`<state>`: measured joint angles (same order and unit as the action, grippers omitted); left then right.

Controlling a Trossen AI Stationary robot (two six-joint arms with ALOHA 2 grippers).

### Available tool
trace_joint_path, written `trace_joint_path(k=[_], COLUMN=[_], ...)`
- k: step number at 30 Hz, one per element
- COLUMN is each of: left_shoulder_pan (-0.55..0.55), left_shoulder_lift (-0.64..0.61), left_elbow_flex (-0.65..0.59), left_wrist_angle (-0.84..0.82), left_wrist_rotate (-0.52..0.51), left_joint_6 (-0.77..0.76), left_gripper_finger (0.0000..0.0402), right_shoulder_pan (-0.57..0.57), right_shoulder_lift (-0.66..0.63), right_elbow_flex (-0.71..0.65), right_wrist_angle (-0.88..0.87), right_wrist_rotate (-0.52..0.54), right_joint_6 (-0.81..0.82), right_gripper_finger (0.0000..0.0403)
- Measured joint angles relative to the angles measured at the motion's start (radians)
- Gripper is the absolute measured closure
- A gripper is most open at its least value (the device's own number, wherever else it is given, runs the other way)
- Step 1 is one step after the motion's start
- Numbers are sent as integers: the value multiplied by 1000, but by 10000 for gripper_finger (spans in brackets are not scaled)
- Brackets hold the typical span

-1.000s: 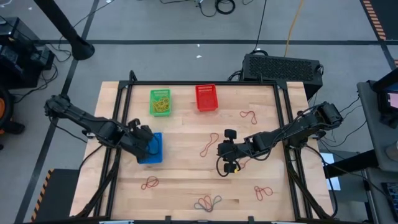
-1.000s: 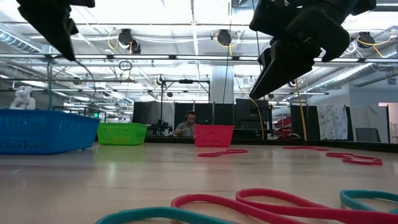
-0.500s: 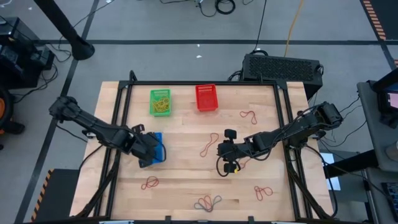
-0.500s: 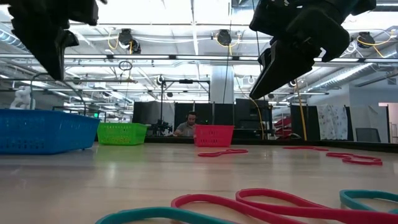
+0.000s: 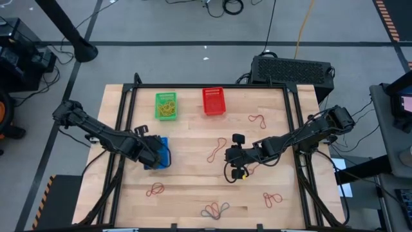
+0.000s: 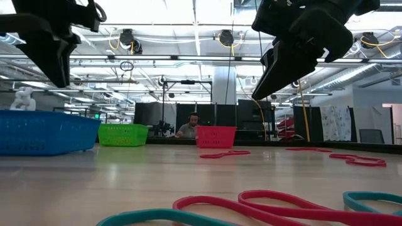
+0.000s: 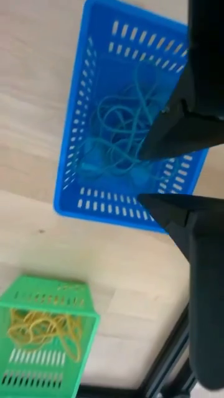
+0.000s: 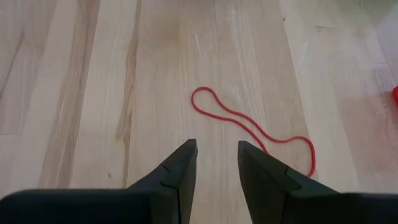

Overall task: Sort rubber bands into baskets
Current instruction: Put the blue rubber band into the blue bin

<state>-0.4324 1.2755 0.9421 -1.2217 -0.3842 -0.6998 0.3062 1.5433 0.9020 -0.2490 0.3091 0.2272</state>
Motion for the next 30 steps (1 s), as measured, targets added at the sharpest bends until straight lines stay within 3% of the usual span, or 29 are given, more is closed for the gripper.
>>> trace_joint_path(k=[8,12,16,21,25,30], left_shoulder_pan=[0,-4,-34,-72,-88,-87], left_shoulder_lift=[0,0,0,17,75,210], left_elbow_flex=[0,-3,-54,-172,-241,-257], left_wrist_angle=[100,268,576,1093,1447,1742], left_wrist_rotate=[-28,-44,-47,-28,33,104], left_joint_6=[0,57,235,466,623,726], left_gripper_finger=[290,289,290,290,290,290], right_shoulder_pan=[0,1,27,101,175,246], right_shoulder_lift=[0,0,0,0,0,18], right_elbow_flex=[0,0,0,0,0,0], right_wrist_angle=[70,99,138,205,255,346], right_wrist_rotate=[-6,-120,-269,-410,-422,-419], right_joint_6=[10,35,50,36,-61,-158], right_gripper_finger=[293,293,293,293,293,293])
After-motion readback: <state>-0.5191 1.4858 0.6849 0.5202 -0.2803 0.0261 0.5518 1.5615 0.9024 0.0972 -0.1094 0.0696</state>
